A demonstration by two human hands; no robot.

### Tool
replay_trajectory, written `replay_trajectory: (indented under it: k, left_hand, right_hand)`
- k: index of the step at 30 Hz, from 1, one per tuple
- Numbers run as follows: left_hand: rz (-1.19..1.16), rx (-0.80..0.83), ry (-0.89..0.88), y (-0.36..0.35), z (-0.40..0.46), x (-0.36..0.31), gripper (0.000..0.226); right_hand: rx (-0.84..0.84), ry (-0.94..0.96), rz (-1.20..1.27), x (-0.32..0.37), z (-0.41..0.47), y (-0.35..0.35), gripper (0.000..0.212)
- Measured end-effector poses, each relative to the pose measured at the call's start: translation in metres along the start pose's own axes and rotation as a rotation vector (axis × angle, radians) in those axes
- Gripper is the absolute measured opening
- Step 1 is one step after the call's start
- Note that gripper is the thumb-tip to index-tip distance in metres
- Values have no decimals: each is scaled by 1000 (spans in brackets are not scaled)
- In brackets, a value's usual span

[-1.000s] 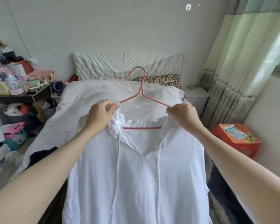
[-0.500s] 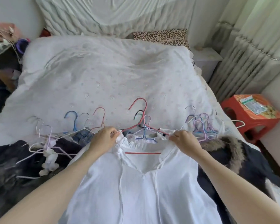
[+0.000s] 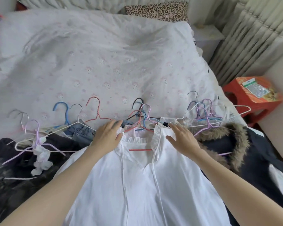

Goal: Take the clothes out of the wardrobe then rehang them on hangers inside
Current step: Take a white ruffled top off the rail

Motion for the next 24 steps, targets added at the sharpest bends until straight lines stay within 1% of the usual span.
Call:
replay_trajectory:
  k: [3,6,10,11,15,19,24]
  left_hand:
    - [19,-24,-84,14,-15,-29,57]
    - [28,-11,-135,13,-46,-67,54]
    - [24,-6,-116,2,-89,-115,54]
    - [25,-14,-152,2,-100,-136,53]
    - [50,-14,-341,1,-130,-222,52]
    - [26,16,-453,-5,-148,-310,52]
    - [-146,59,-621,0,-204,-450,64]
  right_hand:
    - [-98,26,-40,2,-29,20,62]
    - [-198,-9,4,-6,-72,44,67]
    - [-246,-71,50,-29,-140,57,66]
    - [-270,-105,62,-43,-165,61,67]
    - [-266,-261,78,-104,-259,61,66]
    - [-391,-450,150,-172,-366,86,67]
    - [-571,-657,208,-246,-525,112,66]
Point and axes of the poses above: each hand's wrist, its own z-axis towards the middle knuckle, its own y-axis out of the back of the hand, x = y × z, the point moved 10 cm from there along z, towards the middle knuckle, and after that the axes turned 8 degrees about -y, right-handed, at the moved point
